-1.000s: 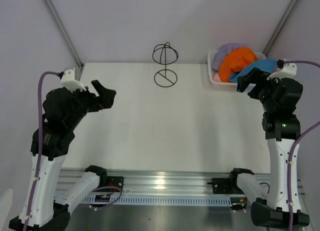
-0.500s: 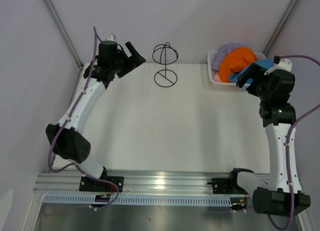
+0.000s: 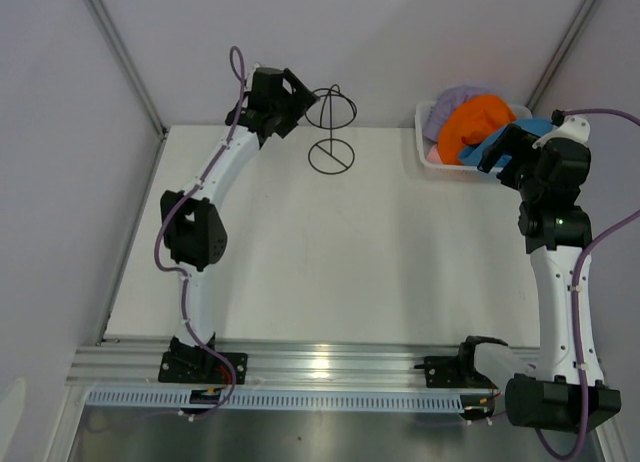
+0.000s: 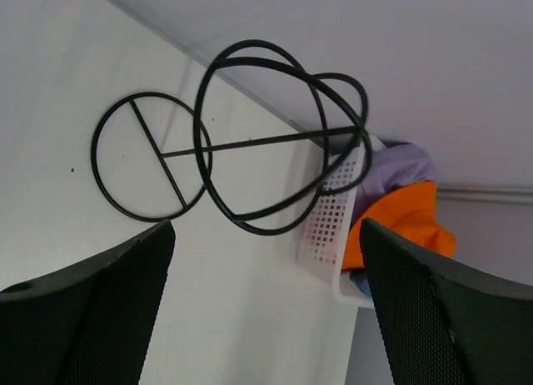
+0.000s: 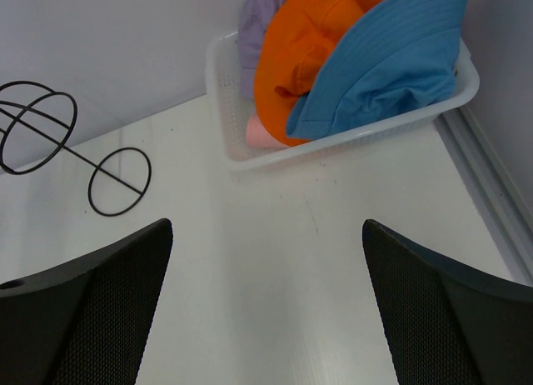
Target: Stack the hats
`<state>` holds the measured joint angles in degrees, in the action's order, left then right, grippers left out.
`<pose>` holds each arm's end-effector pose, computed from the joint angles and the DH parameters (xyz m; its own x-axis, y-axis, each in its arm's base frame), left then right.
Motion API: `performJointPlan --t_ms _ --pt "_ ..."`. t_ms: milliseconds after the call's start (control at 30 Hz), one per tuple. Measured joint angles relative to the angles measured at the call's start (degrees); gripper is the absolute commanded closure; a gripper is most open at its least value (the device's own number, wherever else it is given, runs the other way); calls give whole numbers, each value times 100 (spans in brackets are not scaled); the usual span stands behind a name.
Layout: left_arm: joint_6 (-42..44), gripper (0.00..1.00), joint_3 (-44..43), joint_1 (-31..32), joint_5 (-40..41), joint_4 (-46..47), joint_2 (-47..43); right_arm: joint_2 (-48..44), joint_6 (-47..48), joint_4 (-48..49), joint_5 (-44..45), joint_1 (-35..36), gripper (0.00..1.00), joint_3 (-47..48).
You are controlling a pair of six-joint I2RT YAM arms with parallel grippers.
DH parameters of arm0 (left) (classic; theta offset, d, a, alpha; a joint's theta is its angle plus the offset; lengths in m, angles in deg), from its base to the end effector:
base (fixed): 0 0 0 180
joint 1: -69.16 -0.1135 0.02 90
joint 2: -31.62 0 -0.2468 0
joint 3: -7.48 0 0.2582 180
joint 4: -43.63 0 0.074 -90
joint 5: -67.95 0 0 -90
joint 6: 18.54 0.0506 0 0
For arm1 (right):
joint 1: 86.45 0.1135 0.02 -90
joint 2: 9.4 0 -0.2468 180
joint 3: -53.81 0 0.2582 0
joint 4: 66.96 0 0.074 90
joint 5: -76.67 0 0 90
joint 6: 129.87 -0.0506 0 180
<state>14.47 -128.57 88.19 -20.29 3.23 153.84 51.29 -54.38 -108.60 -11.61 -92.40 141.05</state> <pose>0.4862 -0.1660 0.3283 -0.4819 -0.7204 -0.4988 -0.1912 0.6420 -0.7425 0.2489 -0.0275 0.4117 -0.2175 0.2745 -0.9367 0.1931 0.9528 0.2343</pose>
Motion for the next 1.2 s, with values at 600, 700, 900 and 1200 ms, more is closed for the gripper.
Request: performJointPlan --t_ms 600,700,900,1200 --pt "-420 11 -610 -2 291 201 1375 -81 262 146 205 -28 0 0" --pt "-481 14 -612 0 319 114 1449 -63 267 157 203 -28 0 0" --pt "-481 19 -612 11 321 -138 1480 -63 275 203 214 -39 0 0" --pt "-289 30 -612 72 426 -1141 1187 -170 260 238 212 -42 1 -72"
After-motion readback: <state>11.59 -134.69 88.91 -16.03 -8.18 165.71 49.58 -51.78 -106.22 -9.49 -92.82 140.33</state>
